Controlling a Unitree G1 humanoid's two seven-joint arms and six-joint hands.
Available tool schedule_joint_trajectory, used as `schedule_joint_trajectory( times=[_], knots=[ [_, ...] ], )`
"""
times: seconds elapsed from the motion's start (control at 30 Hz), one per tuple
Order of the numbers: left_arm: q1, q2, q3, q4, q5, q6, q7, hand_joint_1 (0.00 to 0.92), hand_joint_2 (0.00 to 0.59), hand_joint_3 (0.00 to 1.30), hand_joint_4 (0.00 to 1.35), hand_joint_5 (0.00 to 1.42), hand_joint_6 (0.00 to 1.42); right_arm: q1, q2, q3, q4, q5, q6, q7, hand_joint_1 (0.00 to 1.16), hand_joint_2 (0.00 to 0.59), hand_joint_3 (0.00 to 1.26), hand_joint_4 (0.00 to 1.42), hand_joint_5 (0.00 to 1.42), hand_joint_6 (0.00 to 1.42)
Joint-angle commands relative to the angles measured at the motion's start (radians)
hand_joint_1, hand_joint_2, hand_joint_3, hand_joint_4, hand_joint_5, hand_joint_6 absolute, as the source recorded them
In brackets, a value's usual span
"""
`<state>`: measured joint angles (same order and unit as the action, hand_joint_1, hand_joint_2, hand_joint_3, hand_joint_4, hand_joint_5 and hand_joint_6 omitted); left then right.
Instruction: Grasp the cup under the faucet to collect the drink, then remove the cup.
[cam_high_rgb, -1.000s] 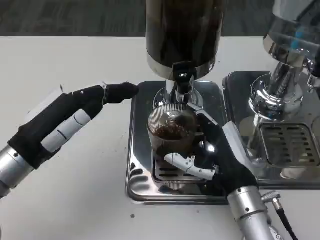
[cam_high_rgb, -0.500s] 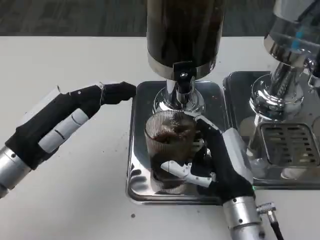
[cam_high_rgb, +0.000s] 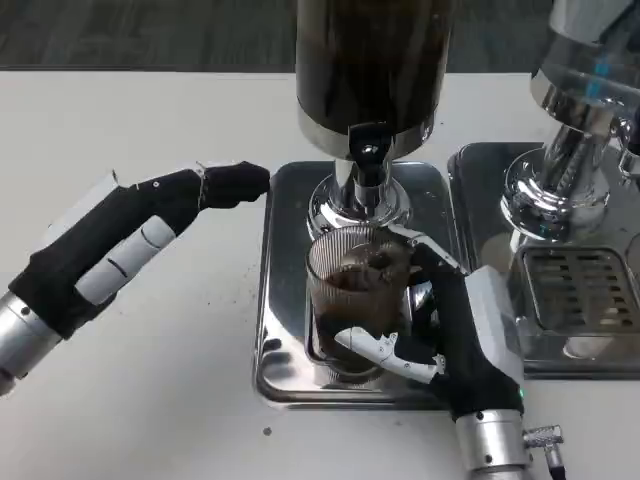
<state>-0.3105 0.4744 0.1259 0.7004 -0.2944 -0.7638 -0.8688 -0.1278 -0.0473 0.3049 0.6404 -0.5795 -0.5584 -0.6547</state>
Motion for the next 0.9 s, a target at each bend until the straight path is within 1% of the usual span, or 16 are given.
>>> schedule_joint_trajectory(
  times=[0.03, 0.27, 0.5, 0.7, 0.83, 0.9],
  knots=[
    [-0.005, 0.003, 0.002, 0.015, 0.019, 0.010, 0.005, 0.000, 0.202, 0.30, 0.25, 0.22, 0.19, 0.012, 0.002, -0.005, -0.006, -0.006, -0.044, -0.057, 0.73, 0.226, 0.49, 0.64, 0.81, 1.19],
    [-0.010, -0.002, 0.004, 0.024, 0.028, 0.007, 0.004, 0.000, 0.195, 0.30, 0.25, 0.22, 0.19, 0.041, -0.005, -0.015, -0.034, -0.015, -0.064, -0.107, 0.73, 0.226, 0.52, 0.67, 0.83, 1.21],
    [-0.020, -0.009, 0.004, 0.042, 0.030, 0.005, 0.004, 0.000, 0.193, 0.30, 0.25, 0.22, 0.20, 0.091, -0.017, -0.037, -0.115, -0.029, -0.073, -0.144, 0.73, 0.225, 0.53, 0.67, 0.84, 1.21],
    [-0.027, -0.011, 0.002, 0.056, 0.038, -0.003, 0.006, 0.000, 0.193, 0.30, 0.25, 0.22, 0.21, 0.129, -0.023, -0.050, -0.172, -0.029, -0.075, -0.160, 0.73, 0.226, 0.54, 0.68, 0.85, 1.22],
    [-0.026, -0.008, -0.002, 0.061, 0.054, -0.025, 0.009, 0.000, 0.193, 0.30, 0.25, 0.22, 0.21, 0.160, -0.025, -0.059, -0.214, -0.033, -0.077, -0.166, 0.73, 0.225, 0.55, 0.69, 0.86, 1.22],
    [-0.024, -0.005, -0.007, 0.063, 0.075, -0.051, 0.018, 0.000, 0.193, 0.30, 0.25, 0.22, 0.21, 0.173, -0.026, -0.063, -0.233, -0.035, -0.076, -0.169, 0.72, 0.223, 0.56, 0.69, 0.87, 1.23]
  ],
)
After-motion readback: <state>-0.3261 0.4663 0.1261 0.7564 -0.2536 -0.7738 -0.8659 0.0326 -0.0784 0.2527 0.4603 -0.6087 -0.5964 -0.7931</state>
